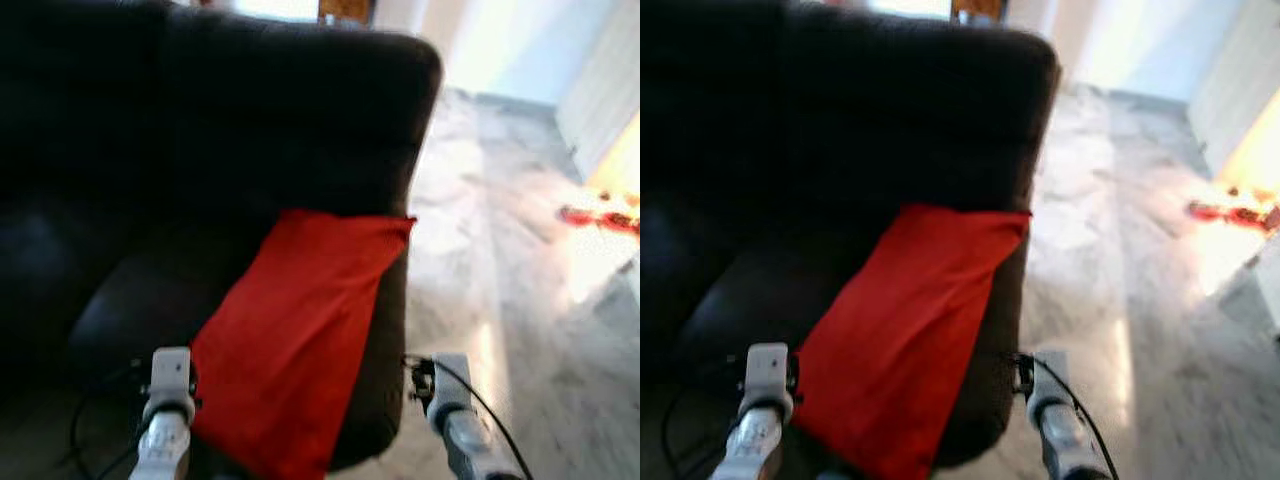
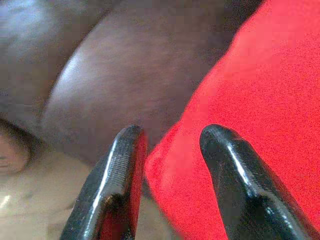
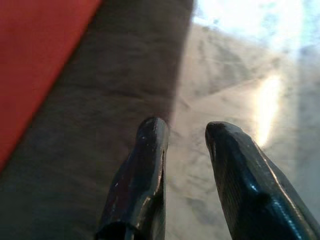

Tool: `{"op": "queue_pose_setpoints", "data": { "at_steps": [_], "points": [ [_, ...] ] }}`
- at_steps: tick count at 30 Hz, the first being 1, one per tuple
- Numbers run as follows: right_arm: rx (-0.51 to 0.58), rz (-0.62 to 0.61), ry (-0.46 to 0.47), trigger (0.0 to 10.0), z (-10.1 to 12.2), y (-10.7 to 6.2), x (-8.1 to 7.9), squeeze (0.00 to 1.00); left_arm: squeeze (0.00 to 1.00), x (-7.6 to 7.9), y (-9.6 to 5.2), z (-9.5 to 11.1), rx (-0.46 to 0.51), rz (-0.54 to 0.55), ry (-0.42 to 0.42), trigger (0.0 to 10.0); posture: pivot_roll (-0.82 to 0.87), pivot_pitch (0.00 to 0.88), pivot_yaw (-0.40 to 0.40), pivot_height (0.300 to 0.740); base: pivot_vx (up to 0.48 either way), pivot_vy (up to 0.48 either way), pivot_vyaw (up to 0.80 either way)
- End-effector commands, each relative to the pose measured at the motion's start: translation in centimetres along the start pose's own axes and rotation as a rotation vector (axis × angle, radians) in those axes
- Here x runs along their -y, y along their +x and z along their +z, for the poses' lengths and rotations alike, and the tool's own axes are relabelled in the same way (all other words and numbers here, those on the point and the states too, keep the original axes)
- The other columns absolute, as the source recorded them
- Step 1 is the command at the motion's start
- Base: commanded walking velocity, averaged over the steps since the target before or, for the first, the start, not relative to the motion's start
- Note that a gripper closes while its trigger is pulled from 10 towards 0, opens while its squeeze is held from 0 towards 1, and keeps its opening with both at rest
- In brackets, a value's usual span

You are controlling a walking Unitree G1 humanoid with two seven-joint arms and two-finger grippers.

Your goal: Move the pillow to the sofa from floor

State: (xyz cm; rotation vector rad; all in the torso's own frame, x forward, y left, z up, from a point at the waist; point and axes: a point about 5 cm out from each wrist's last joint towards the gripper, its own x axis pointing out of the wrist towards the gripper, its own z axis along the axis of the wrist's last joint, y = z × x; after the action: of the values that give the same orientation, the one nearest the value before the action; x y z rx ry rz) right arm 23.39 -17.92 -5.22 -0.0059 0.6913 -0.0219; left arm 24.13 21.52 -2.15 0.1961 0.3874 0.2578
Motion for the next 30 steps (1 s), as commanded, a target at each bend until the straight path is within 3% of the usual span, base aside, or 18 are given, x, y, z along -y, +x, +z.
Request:
{"op": "queue_pose_setpoints", "data": {
  "at_steps": [1, 11, 20, 30],
  "points": [
    [-0.024, -0.023, 0.009, 10.0, -0.6, -0.2, 0.9, 0.00, 0.00, 0.3, 0.1, 0.2, 0.005, -0.001, -0.007, 10.0, 0.12, 0.041, -0.104, 0.740, 0.000, 0.000, 0.00],
    [-0.053, -0.032, 0.011, 10.0, -1.1, -0.4, 1.2, 0.00, 0.00, 0.4, 0.1, 0.2, 0.007, -0.001, -0.010, 10.0, 0.12, 0.038, -0.103, 0.740, 0.000, 0.000, 0.00],
    [-0.076, -0.015, -0.031, 10.0, -1.5, -0.4, 1.0, 0.00, 0.00, 0.5, 0.0, 0.1, 0.000, -0.007, -0.014, 10.0, 0.12, 0.035, -0.102, 0.740, 0.000, 0.293, 0.28],
    [-0.085, -0.027, 0.004, 10.0, -2.0, -0.6, 1.2, 0.00, 0.00, 0.7, 0.1, 0.3, 0.008, -0.016, -0.009, 10.0, 0.12, 0.025, -0.101, 0.740, 0.000, 0.304, 0.08]
  ]
}}
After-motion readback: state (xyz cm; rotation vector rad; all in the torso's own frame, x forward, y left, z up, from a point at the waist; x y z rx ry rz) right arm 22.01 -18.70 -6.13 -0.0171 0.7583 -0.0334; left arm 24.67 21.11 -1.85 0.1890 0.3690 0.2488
